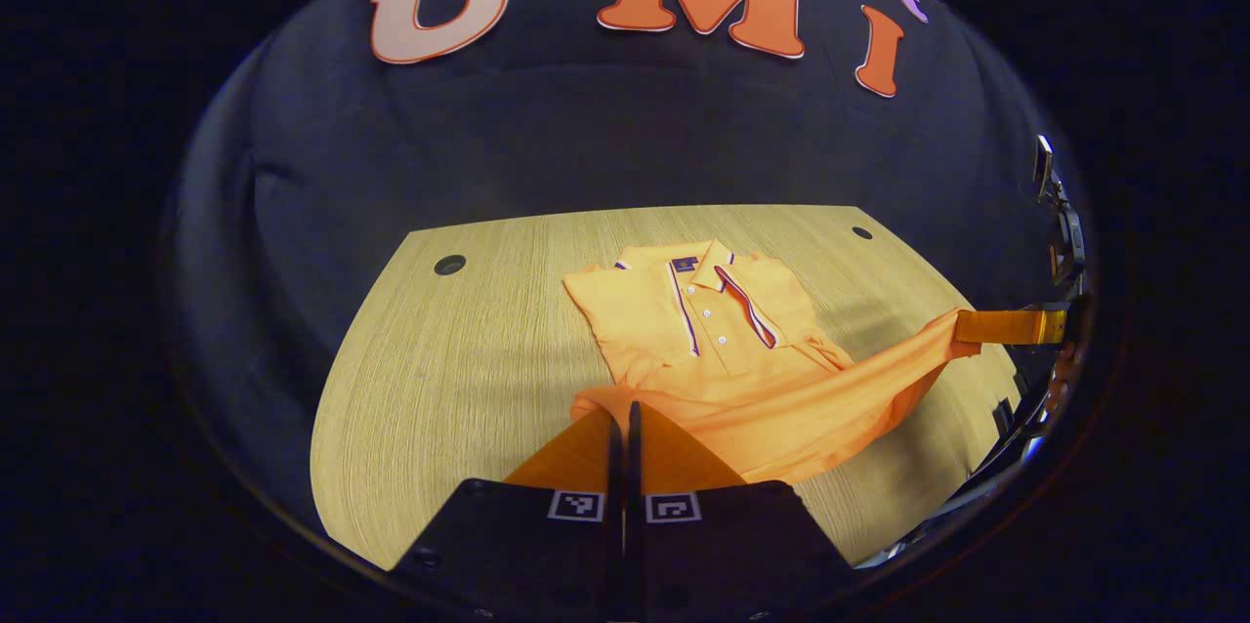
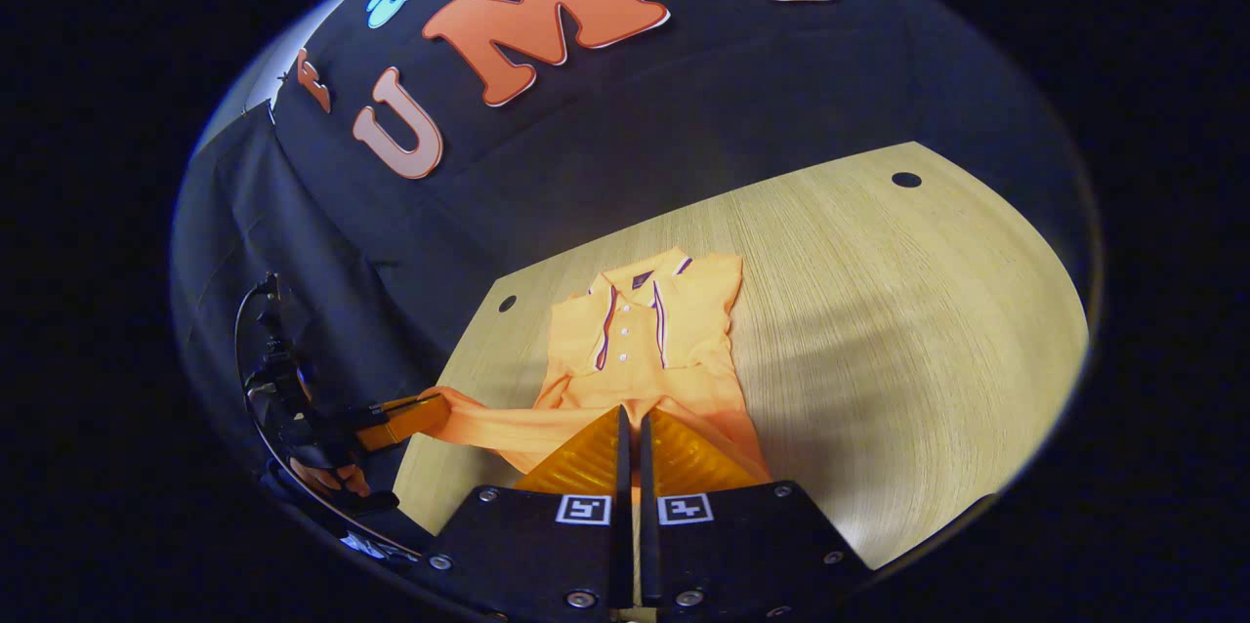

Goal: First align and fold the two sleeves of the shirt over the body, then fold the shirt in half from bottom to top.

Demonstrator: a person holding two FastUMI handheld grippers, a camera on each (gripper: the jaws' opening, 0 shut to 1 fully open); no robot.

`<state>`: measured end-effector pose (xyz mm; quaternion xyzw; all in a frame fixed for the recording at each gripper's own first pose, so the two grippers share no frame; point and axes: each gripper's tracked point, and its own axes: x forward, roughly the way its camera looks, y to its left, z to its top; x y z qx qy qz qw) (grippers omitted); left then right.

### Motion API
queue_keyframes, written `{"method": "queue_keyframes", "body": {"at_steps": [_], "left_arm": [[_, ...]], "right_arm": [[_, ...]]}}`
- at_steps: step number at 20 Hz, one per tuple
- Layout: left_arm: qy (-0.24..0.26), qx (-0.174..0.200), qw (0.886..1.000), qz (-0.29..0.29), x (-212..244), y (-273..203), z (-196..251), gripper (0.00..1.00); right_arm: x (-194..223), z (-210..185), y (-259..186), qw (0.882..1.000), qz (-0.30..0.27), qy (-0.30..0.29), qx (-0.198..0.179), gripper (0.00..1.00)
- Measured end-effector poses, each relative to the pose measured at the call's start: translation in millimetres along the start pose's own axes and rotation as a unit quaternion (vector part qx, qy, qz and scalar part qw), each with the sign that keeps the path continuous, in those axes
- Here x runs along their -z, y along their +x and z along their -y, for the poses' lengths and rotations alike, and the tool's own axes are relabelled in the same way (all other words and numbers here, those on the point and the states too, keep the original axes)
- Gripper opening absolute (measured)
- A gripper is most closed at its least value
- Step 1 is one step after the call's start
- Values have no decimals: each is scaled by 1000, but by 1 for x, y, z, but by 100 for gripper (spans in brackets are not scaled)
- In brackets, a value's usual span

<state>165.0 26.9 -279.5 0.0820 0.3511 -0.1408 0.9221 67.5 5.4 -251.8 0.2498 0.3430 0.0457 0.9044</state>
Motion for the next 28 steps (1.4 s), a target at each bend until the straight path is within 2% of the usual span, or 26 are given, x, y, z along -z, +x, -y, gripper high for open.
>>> {"method": "queue_keyframes", "body": {"at_steps": [7,11,16,18,19,20,21,23,24,25,26,28], "left_arm": [[7,19,1000,7,-72,74,-19,1],[20,27,999,-2,-100,137,-31,1],[33,24,999,-26,-107,198,-44,1],[33,29,999,-15,-115,218,-43,2],[39,29,999,-14,-116,225,-42,3],[44,17,999,-17,-114,228,-44,17],[41,9,999,-20,-112,228,-46,26],[14,2,1000,-11,-116,219,-44,61],[0,4,1000,-6,-117,211,-43,78],[-9,-3,1000,2,-119,200,-45,80],[-11,-13,1000,9,-119,187,-48,92],[-10,-33,999,32,-124,158,-48,100]], "right_arm": [[-64,12,69,999,20,-2,26,4],[-95,33,117,998,14,-18,60,4],[-106,53,171,996,-20,-30,87,4],[-104,71,187,991,-38,-20,127,4],[-104,76,192,990,-42,-4,134,5],[-104,78,198,989,-41,13,139,4],[-108,75,197,990,-35,19,135,20],[-113,71,194,991,-24,12,131,53],[-116,67,188,991,-17,3,130,65],[-117,65,179,991,-9,-7,131,88],[-118,61,168,991,-2,-17,133,91],[-120,52,143,991,18,-41,129,97]]}}
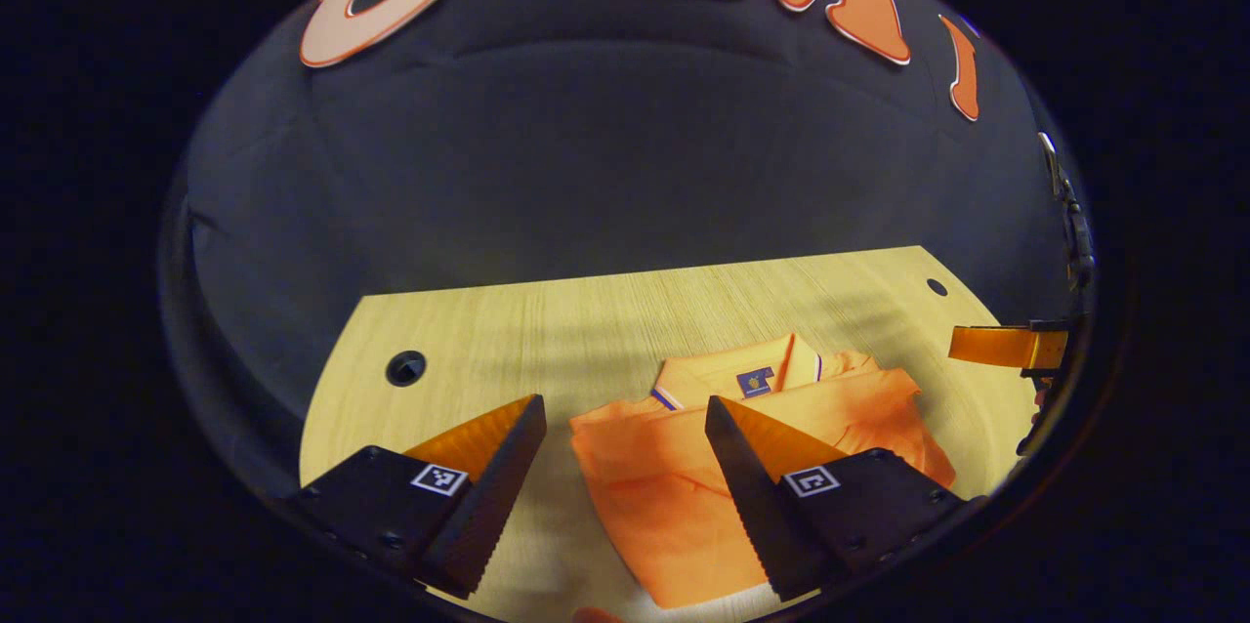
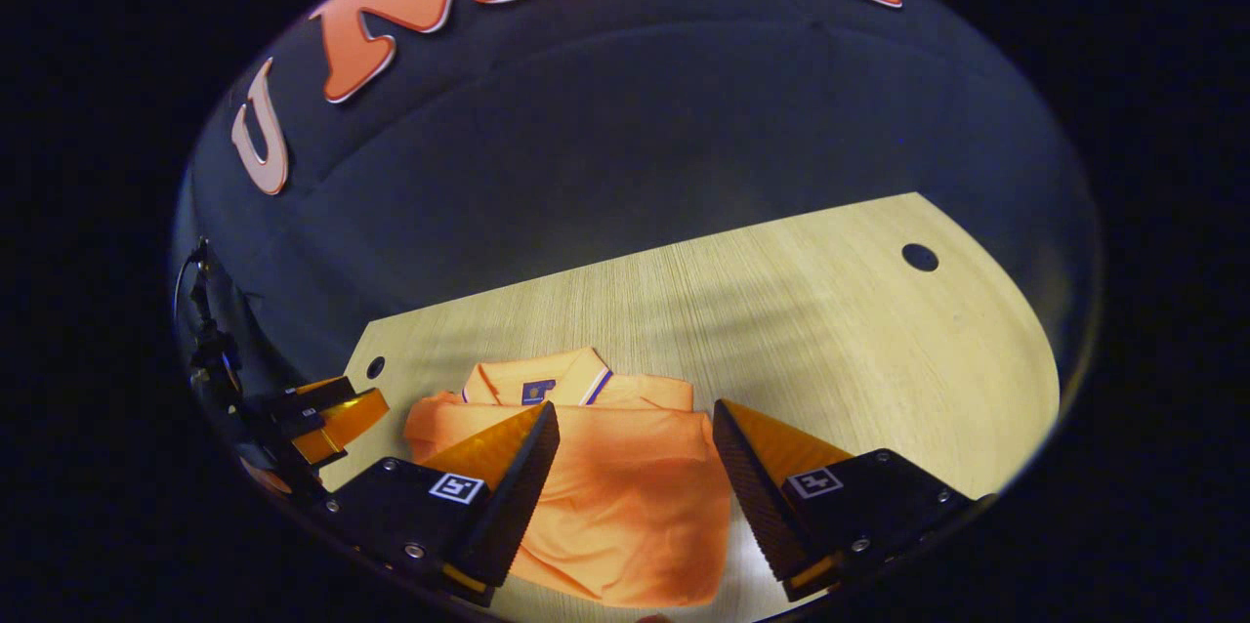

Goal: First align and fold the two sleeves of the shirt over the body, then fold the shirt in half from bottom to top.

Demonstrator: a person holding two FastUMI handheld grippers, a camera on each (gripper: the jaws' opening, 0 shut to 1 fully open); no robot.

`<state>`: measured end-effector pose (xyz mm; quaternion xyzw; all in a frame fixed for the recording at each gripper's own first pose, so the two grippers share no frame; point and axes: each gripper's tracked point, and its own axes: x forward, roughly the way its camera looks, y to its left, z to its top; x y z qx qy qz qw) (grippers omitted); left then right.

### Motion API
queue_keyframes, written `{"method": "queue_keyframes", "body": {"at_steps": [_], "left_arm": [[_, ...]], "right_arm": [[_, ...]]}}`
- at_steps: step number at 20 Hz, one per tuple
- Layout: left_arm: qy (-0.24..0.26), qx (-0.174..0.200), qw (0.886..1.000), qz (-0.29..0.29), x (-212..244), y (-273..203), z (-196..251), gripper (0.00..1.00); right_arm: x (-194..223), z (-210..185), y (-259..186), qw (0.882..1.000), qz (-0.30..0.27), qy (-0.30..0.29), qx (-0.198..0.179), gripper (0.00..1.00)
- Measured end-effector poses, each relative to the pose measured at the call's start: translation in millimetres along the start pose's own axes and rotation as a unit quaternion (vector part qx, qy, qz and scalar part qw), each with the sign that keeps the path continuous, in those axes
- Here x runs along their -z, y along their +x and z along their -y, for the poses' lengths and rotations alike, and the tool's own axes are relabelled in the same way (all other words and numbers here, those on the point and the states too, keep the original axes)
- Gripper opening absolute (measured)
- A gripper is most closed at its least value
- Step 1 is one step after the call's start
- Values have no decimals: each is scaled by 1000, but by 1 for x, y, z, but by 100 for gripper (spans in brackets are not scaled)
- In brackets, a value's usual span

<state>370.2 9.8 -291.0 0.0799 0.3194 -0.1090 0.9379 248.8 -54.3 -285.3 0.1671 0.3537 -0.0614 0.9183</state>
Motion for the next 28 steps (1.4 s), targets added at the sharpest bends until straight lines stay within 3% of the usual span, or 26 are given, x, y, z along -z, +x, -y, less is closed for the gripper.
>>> {"method": "queue_keyframes", "body": {"at_steps": [5,10,13,16,22,28], "left_arm": [[-30,-12,997,68,-10,-101,21,100],[-33,-13,988,149,-19,-198,61,100],[-40,-10,984,171,-11,-246,87,100],[-53,-17,980,190,1,-284,100,100],[-65,-13,973,222,28,-346,127,98],[-44,-17,973,224,47,-381,146,98]], "right_arm": [[-7,-8,-85,996,66,-59,-14,99],[-24,-27,-179,975,181,-124,-31,98],[-13,-35,-225,965,209,-155,-44,98],[-3,-44,-249,956,229,-170,-62,98],[21,-32,-289,955,237,-162,-69,98],[39,-23,-313,953,244,-161,-72,98]]}}
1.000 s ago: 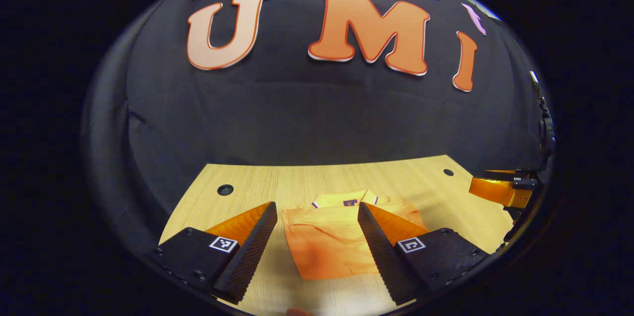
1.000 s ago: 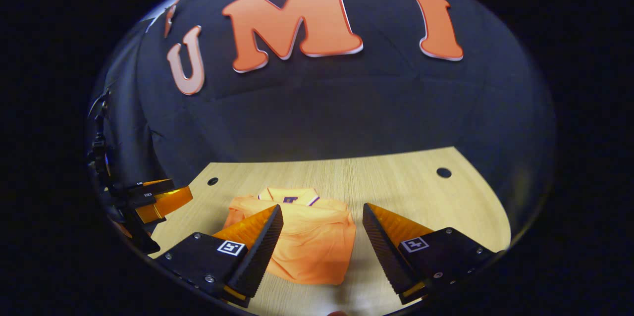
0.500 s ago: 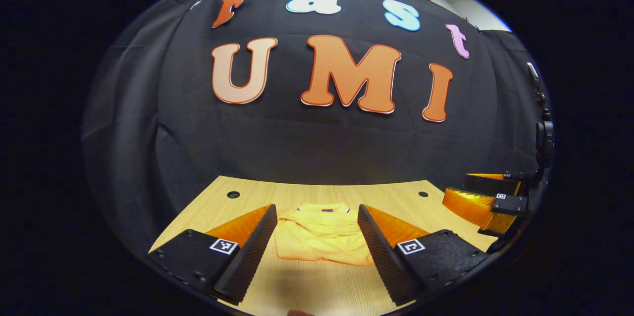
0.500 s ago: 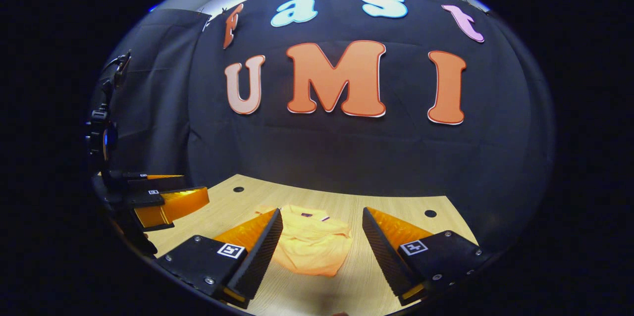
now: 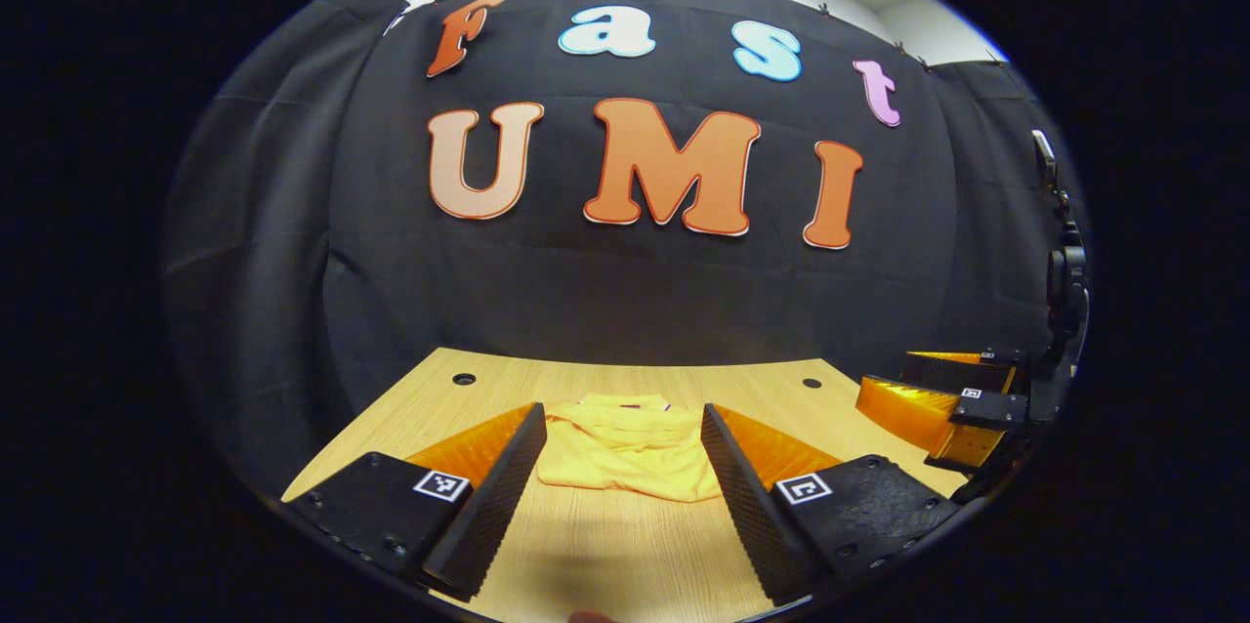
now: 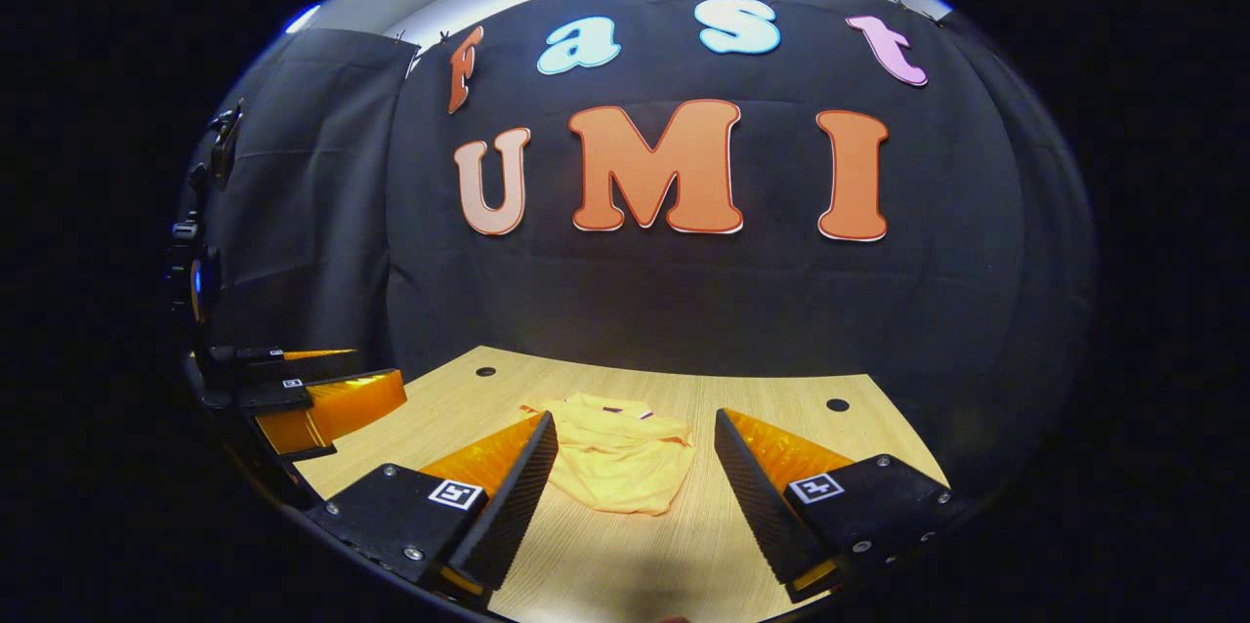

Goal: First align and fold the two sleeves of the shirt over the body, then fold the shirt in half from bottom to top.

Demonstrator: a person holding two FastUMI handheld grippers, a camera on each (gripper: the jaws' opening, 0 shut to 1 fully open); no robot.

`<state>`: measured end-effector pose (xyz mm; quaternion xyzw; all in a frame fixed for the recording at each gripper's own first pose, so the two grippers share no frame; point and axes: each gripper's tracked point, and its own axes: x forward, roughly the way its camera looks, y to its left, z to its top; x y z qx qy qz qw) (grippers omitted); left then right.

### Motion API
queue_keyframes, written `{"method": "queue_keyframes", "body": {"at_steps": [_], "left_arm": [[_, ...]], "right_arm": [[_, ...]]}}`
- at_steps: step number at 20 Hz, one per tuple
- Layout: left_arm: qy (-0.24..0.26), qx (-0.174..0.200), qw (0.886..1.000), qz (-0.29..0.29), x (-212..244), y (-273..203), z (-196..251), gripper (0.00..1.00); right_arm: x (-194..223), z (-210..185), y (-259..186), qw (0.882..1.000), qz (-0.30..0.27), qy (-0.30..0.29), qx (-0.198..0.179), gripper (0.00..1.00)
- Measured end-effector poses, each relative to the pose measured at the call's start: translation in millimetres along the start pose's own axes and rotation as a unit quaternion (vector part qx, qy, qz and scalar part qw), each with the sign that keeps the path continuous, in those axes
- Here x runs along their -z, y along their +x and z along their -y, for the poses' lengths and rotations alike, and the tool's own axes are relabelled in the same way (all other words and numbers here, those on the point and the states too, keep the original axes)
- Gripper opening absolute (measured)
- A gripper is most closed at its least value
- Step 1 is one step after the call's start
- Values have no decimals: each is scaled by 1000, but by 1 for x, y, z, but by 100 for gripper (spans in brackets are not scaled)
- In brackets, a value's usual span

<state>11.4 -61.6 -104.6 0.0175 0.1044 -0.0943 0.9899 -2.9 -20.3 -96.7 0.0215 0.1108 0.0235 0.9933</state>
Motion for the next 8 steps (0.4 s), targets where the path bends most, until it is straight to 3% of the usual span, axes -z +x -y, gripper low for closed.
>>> {"method": "queue_keyframes", "body": {"at_steps": [8], "left_arm": [[8,12,999,31,-21,-20,10,98]], "right_arm": [[-18,-2,-17,1000,26,-11,4,98]]}}
